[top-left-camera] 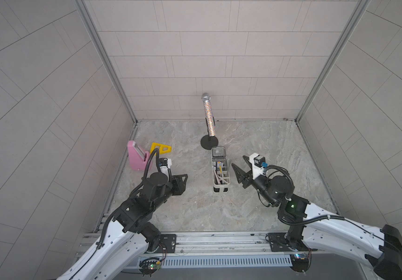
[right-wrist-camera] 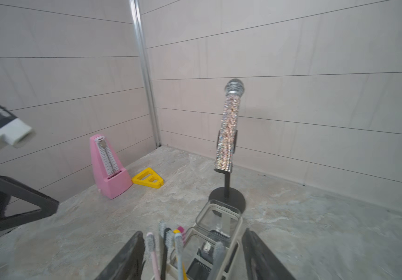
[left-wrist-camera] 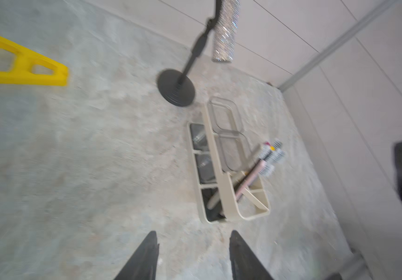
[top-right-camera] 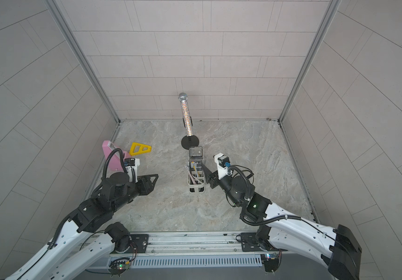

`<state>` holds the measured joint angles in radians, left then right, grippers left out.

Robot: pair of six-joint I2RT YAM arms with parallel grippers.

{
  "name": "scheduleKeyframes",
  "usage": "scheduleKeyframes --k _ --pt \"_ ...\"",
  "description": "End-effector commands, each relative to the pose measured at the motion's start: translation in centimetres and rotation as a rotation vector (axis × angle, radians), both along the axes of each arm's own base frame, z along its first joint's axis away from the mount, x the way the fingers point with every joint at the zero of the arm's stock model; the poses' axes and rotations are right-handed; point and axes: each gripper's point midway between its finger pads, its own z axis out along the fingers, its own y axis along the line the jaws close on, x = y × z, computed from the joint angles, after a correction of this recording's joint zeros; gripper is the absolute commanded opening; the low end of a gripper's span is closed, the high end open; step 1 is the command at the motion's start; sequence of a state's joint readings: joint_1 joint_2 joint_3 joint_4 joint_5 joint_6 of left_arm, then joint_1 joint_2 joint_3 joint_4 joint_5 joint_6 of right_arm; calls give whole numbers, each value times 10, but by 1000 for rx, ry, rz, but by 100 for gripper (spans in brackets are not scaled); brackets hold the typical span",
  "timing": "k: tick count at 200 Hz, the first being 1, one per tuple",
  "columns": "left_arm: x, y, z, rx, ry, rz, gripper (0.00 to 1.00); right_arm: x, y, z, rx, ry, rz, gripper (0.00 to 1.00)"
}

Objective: Place the toothbrush into the toothbrush holder
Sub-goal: Reset both arms

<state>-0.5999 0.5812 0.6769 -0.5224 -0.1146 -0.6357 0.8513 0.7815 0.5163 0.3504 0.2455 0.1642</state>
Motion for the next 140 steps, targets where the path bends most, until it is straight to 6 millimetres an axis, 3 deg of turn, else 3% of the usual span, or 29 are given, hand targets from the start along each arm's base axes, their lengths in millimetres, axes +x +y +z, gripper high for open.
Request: scheduleKeyframes --k 1,11,17,20,23,39,54,72,77,96,110,114,140 --pt "26 55 20 162 -130 283 62 10 -59 -36 -120 143 -193 73" --pt "34 72 21 220 -178 376 73 15 -87 -43 -119 187 -273 76" --pt "39 77 20 249 -220 415 85 17 -102 -47 -106 216 -319 77" --pt "42 80 21 261 -246 434 97 18 -109 -49 -99 230 -338 77" --pt "45 80 22 268 -280 440 100 19 -115 -52 -90 245 -355 77" --pt "54 83 29 284 -460 481 100 27 -135 -66 -50 306 -402 81" --pt "61 89 27 369 -499 515 100 39 -157 -83 -37 376 -487 88" --pt "73 96 9 542 -388 502 100 56 -183 -108 -40 484 -565 91" --pt "80 97 -4 589 -347 492 100 61 -190 -116 -35 516 -580 91" --pt "90 101 -27 616 -319 506 100 77 -221 -140 -23 593 -666 92" --pt "96 105 -36 596 -360 511 100 85 -242 -152 -61 566 -756 92" --pt "98 107 -32 587 -378 524 100 87 -244 -152 -76 545 -765 92" --pt "105 119 -56 520 -391 464 100 95 -254 -150 -149 330 -794 93"
